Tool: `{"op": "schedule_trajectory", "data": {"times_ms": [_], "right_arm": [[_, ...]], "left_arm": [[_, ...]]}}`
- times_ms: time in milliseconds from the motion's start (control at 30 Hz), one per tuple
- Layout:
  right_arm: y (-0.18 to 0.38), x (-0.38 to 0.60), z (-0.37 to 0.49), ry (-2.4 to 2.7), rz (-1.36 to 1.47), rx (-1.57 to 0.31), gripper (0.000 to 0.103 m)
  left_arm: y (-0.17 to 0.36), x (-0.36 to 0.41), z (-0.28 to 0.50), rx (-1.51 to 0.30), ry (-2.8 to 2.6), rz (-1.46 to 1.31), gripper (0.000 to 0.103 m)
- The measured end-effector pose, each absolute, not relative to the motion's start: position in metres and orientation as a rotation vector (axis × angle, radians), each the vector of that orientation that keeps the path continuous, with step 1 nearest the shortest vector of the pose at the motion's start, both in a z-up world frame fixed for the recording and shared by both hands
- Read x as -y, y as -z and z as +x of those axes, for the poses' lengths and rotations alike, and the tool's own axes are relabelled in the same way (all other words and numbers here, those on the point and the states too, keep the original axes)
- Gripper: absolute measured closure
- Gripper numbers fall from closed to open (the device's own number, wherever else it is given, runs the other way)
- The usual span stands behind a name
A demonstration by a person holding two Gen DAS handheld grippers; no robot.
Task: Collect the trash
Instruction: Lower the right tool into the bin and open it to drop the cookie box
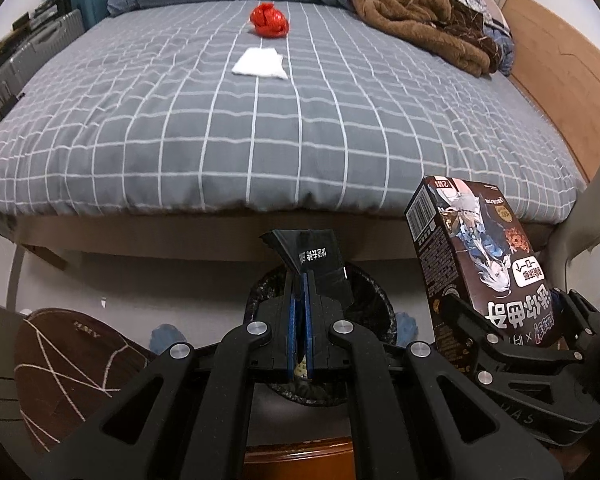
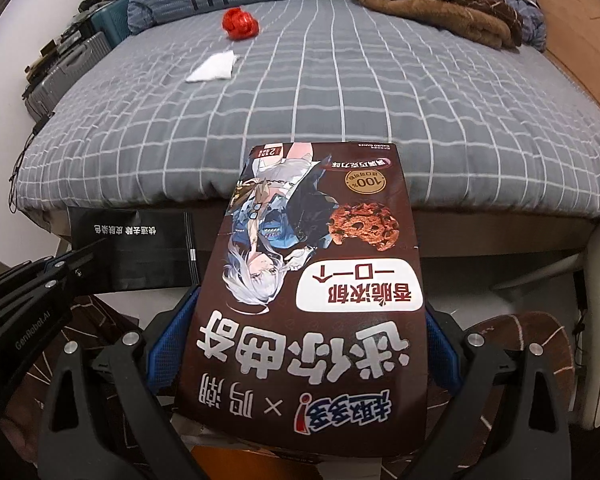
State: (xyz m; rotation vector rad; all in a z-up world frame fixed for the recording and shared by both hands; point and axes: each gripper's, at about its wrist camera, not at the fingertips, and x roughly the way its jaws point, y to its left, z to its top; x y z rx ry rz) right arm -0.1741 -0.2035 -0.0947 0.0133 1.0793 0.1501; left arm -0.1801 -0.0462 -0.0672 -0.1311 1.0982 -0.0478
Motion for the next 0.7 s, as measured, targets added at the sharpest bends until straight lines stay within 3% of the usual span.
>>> {"op": "schedule_trajectory", "data": {"times_ms": [700], "right_arm": [[0.174, 0.2, -0.146, -0.163, 0.006, -1.24, 0.011]], "left_arm": [[0.16, 0.035, -0.157, -1.272, 0.031, -0.153, 0.101]]}}
